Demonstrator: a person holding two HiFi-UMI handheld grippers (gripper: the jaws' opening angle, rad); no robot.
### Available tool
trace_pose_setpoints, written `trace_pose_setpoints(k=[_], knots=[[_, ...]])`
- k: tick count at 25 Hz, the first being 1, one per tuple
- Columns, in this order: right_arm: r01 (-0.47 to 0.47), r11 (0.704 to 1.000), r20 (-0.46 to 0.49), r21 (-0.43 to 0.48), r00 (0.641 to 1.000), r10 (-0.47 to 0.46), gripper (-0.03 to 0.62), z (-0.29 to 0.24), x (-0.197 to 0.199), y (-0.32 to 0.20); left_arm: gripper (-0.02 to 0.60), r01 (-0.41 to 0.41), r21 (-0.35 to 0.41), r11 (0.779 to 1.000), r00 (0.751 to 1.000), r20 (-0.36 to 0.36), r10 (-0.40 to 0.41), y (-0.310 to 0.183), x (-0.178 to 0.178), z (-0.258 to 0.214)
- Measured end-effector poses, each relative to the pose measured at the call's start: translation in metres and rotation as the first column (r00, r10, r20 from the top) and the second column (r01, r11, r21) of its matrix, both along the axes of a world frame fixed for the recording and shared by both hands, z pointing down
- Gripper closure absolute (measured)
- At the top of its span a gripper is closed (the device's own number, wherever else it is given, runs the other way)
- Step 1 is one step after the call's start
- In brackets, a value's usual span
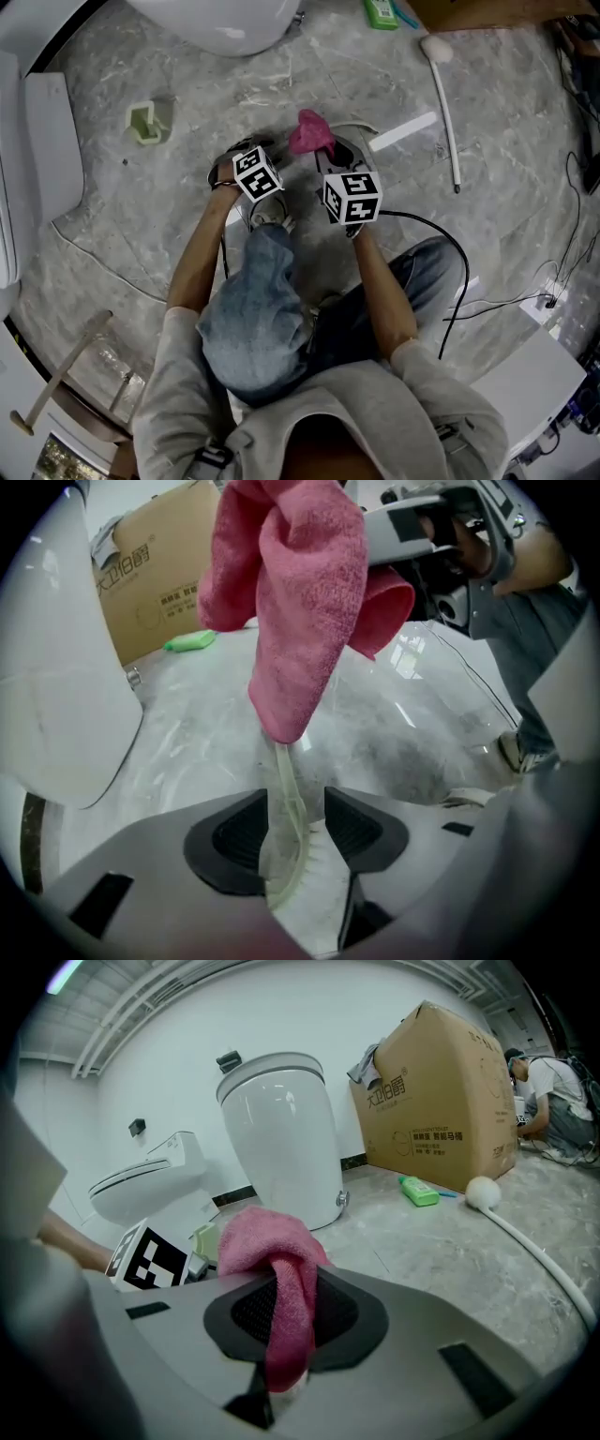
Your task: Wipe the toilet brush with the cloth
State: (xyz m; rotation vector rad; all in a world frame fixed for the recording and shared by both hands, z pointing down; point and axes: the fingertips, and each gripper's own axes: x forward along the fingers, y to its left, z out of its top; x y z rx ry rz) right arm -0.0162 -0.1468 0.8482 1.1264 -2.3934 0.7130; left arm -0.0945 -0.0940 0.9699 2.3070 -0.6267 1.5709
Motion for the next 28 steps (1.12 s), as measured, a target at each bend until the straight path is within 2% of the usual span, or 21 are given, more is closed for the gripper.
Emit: trace_pose_setpoints(k=[4,9,13,16,22,28], knots=[[0.031,0.999,-0.010,-0.010,0.999,-0.031,0.531,0.008,-0.011,0.003,0.397,0.011,-0.032,0.999,1.000,-0.014,-0.011,0.000,-0.001,0.005],[0.086,0.996,-0.015,-0.017,0.996,-0.086,0.531,0.015,-0.031,0.012,0.469,0.017,-0.066,0.998,1.000,-0.025,-0.019,0.001,0.003,0.011],[0.135,0.991,-0.005,-0.017,0.991,-0.136,0.531,0.022,-0.047,0.017,0.474,0.012,-0.066,0.998,1.000,-0.027,-0.014,0.000,0.003,0.012],[0.149,0.988,-0.008,-0.050,0.989,-0.150,0.531,0.038,-0.057,0.021,0.477,0.005,-0.063,0.998,1.000,-0.027,-0.007,0.001,0.002,0.012],[0.146,0.976,-0.067,-0.160,0.985,-0.158,0.531,0.088,-0.057,0.030,0.479,0.002,-0.059,0.998,1.000,-0.026,-0.003,0.002,0.003,0.011],[0.194,0.969,-0.192,-0.153,0.956,-0.222,0.531,0.104,-0.065,0.026,0.479,-0.002,-0.057,0.998,1.000,-0.023,0.001,0.000,0.003,0.014]])
